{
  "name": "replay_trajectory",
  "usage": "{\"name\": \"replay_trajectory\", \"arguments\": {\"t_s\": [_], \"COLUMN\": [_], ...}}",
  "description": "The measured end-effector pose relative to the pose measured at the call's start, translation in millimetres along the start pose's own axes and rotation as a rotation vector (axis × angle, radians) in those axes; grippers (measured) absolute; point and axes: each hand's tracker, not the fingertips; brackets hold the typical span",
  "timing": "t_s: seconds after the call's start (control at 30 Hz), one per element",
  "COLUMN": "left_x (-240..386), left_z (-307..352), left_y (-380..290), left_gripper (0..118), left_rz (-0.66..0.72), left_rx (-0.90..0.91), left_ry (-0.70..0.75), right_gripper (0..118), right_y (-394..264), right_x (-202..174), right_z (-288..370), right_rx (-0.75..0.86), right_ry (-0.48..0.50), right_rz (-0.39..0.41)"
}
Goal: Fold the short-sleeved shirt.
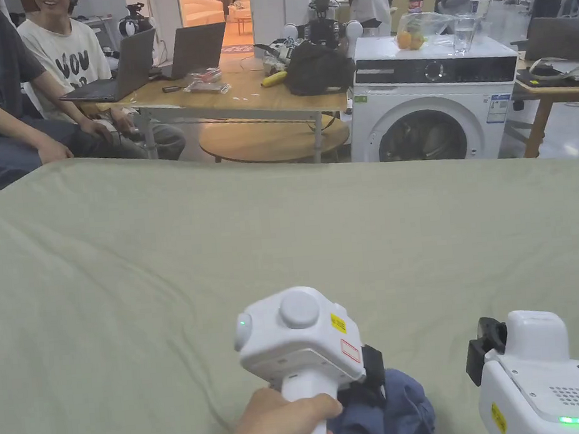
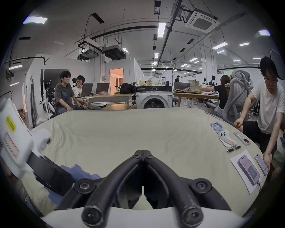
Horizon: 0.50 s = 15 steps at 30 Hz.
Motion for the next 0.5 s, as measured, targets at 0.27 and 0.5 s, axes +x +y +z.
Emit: {"name": "replay_trajectory", "arguments": {"t_s": [0.27, 0.5], "left_x": [-8, -14], "left_z": [-2, 51], "left_y": [-5, -17], "left_gripper": [53, 40], "left_rz": [0.032, -0.006], "left_rx": [0.007, 0.124], "left_ry": [-0.159, -0.242], "right_gripper": [0, 0], "right_y": [-3, 1], "right_x": [4, 5], "right_z": [1, 5], "right_rx": [-0.013, -0.001], "right_ry": [-0.003, 0.008], "right_rz": [-0.005, -0.011]}}
